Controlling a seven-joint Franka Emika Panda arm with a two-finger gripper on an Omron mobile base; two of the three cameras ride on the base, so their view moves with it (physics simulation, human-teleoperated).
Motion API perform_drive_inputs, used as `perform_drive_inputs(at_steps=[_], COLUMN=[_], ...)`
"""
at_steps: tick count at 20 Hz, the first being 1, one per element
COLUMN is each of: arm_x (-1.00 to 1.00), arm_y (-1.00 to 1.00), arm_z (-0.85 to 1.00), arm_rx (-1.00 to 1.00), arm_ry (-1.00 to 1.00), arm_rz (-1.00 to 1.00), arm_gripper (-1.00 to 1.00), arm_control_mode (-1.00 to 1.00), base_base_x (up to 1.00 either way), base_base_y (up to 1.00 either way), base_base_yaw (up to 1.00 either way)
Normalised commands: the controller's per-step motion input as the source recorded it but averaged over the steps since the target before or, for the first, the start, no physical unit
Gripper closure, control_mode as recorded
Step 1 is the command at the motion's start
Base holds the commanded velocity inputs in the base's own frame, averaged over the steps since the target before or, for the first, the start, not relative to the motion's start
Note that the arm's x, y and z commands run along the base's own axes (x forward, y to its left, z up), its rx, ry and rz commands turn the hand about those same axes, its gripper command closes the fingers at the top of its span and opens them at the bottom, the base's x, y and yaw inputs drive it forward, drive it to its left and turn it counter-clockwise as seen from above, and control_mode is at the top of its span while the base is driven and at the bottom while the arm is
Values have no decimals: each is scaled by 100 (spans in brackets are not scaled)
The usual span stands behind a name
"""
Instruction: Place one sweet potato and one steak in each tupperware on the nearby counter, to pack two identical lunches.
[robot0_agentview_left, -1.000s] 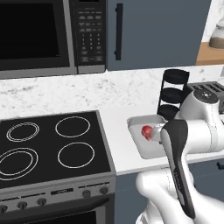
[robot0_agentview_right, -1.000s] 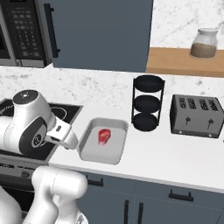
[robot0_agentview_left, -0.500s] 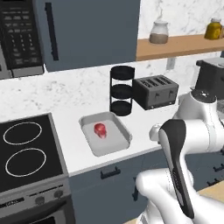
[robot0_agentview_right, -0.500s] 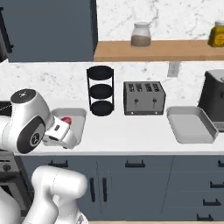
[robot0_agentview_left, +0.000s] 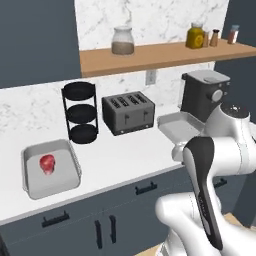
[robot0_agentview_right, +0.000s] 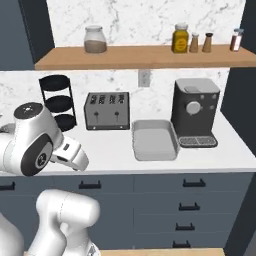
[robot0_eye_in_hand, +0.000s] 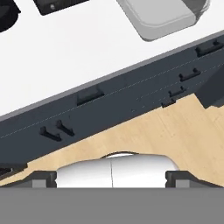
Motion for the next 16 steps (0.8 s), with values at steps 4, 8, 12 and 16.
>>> perform_drive_inputs(at_steps=[4,8,12,16], arm_x=[0,0,0,0], arm_y=[0,0,0,0], arm_z=[0,0,0,0], arm_rx=[0,0,0,0], arm_ry=[0,0,0,0], arm_rz=[0,0,0,0], arm_gripper=[-100,-100,-100,-100], arm_control_mode=[100,100,100,100], base_base_x=[-10,-4,-3,-54], base_base_y=[-100,-100,-100,-80], base_base_yaw=[19,25,23,12])
